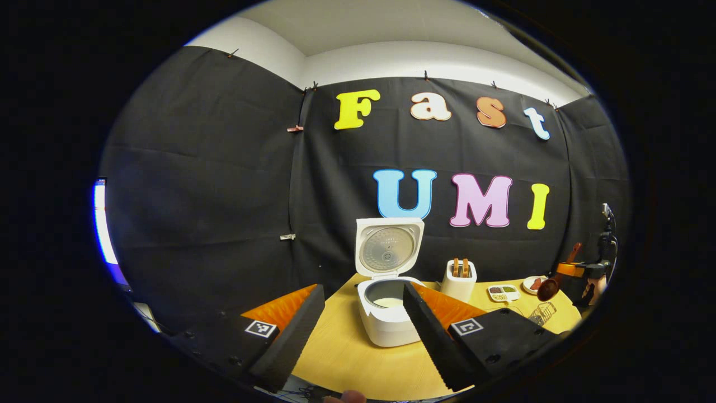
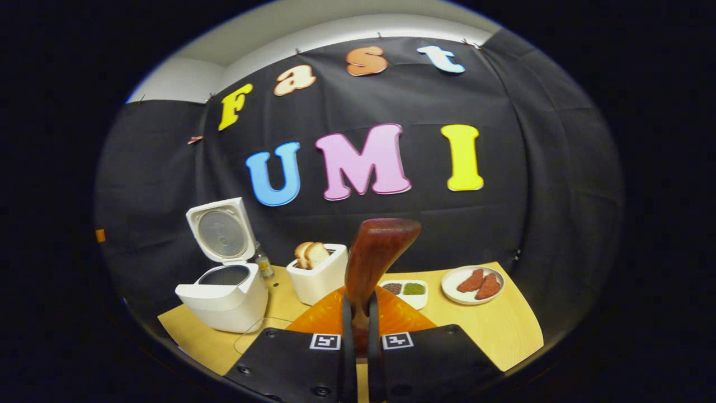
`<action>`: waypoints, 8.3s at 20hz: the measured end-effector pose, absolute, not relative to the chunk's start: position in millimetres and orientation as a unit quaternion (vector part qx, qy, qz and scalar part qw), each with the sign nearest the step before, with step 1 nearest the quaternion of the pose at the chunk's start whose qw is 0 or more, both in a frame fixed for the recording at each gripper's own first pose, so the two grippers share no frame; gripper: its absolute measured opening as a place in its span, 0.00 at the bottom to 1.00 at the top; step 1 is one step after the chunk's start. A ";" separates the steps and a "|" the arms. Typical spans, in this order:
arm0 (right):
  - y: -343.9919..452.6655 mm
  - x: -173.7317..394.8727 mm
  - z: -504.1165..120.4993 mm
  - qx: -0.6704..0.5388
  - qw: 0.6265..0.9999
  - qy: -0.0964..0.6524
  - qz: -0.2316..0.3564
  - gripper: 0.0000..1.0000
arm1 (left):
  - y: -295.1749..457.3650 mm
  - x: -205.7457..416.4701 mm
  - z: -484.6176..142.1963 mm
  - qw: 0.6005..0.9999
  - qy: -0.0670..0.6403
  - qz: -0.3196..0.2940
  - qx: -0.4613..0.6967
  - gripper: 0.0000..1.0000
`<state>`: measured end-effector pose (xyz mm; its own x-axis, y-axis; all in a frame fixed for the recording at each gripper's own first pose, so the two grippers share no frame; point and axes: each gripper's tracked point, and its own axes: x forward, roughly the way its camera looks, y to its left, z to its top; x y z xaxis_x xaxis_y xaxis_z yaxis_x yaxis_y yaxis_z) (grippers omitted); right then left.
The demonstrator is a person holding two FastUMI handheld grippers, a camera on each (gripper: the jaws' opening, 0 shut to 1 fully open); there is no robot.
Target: Close the left gripper, press the button to open the rice cooker; take a wooden spoon from the chopstick holder with the right hand, scoop a spoonful of rice and pour it into the rice cooker, then put the wooden spoon back into the chopstick holder.
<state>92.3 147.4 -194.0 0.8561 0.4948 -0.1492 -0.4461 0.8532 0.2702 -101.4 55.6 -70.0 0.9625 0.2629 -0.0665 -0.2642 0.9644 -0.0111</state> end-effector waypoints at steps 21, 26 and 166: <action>310.2 56.4 -373.4 -0.297 0.880 0.192 0.316 0.12 | 116.2 -93.8 -93.9 0.989 0.044 0.143 -0.015 0.97; 305.4 42.4 -371.7 -0.235 0.900 0.242 0.276 0.12 | 114.2 -100.5 -99.1 0.988 0.049 0.144 -0.026 0.97; 547.9 130.4 -70.4 0.200 0.893 0.141 0.378 0.12 | 150.8 -137.1 -128.7 0.983 0.076 0.160 -0.057 0.95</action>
